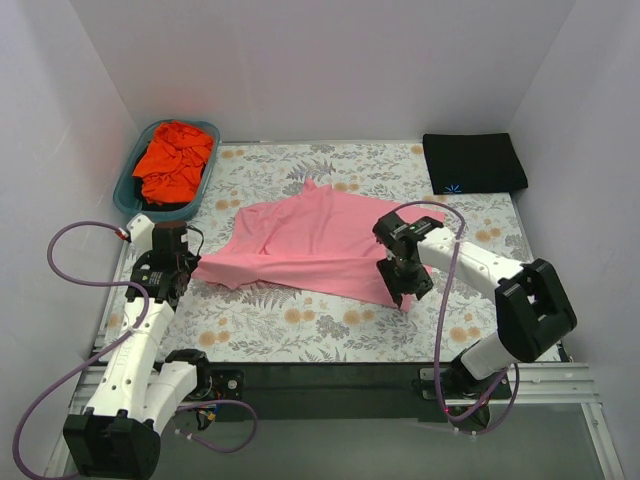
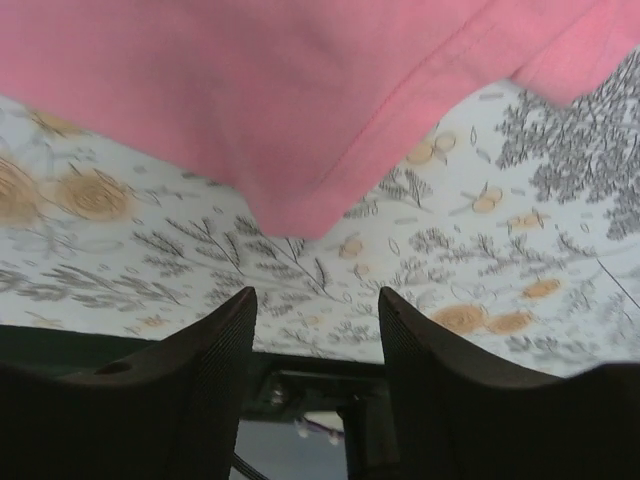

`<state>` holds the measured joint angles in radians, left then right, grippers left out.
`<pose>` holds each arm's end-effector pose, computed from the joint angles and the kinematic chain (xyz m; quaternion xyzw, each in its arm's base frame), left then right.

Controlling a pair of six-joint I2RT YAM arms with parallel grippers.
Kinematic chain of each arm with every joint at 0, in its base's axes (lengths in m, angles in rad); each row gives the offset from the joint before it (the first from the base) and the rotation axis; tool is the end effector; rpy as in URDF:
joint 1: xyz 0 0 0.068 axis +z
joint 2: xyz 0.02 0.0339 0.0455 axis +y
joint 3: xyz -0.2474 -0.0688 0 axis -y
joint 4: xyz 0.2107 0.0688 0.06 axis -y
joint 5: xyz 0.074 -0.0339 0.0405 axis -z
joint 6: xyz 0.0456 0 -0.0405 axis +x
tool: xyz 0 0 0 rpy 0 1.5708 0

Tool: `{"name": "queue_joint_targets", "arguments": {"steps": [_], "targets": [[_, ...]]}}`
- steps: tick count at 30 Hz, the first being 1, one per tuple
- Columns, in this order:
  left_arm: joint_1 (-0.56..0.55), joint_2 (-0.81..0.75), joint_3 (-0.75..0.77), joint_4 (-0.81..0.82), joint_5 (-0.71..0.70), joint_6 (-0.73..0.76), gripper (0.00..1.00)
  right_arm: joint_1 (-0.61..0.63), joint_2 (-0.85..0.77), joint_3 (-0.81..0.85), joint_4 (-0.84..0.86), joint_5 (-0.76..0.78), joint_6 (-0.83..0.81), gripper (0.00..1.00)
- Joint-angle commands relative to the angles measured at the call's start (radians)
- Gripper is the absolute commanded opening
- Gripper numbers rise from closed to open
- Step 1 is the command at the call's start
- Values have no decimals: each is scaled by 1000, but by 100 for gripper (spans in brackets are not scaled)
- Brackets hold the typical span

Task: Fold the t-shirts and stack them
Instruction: Flatten the tshirt out

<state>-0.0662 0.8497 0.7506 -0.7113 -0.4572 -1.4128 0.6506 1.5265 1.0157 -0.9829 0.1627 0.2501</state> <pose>0.1525 0.0101 0.2549 -0.6297 0.6546 -0.0881 0.4089 0.1886 0.1342 0.1913 -0.1950 0.9767 -0.0564 0.0699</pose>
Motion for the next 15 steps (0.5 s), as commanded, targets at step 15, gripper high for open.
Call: {"name": "queue_joint_targets", "arguments": {"steps": [15], "targets": [[8, -6, -68, 113, 17, 43, 0, -431, 121, -39, 601, -137, 40, 29]]}}
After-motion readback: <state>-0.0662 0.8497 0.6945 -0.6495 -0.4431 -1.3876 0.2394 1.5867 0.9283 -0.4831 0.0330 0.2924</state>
